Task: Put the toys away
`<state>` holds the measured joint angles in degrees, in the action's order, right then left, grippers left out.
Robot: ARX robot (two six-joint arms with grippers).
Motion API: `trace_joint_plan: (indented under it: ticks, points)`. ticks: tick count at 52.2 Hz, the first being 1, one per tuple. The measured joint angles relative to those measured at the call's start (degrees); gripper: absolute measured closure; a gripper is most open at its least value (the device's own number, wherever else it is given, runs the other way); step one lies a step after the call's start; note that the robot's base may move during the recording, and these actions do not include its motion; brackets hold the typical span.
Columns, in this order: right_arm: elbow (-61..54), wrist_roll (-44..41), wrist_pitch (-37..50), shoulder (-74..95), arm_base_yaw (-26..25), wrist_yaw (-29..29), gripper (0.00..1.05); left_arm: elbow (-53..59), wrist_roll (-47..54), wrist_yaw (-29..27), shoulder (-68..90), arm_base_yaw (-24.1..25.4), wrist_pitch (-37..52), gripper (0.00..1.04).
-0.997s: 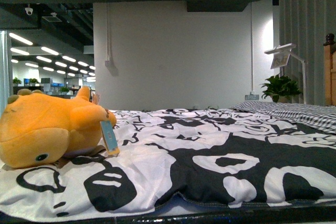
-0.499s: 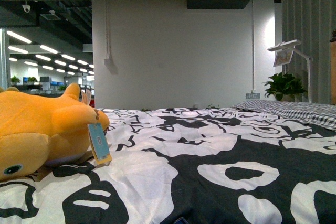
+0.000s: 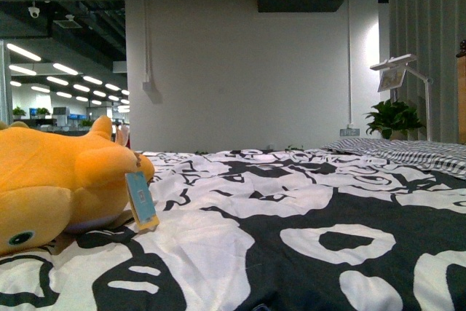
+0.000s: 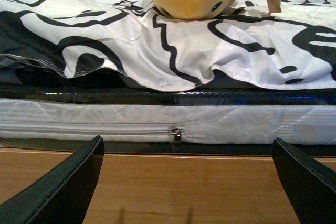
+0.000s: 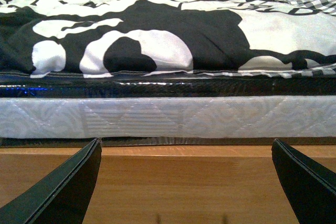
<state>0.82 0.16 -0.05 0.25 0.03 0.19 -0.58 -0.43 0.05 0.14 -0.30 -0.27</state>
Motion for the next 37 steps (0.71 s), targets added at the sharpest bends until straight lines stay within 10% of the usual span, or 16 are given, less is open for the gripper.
trace_joint_plan:
  ticks: [37]
  points:
    - [0.0,0.0,0.0,-0.1,0.0,-0.2,0.07,0.0,0.0,-0.2,-0.1,0.0,0.0,0.06]
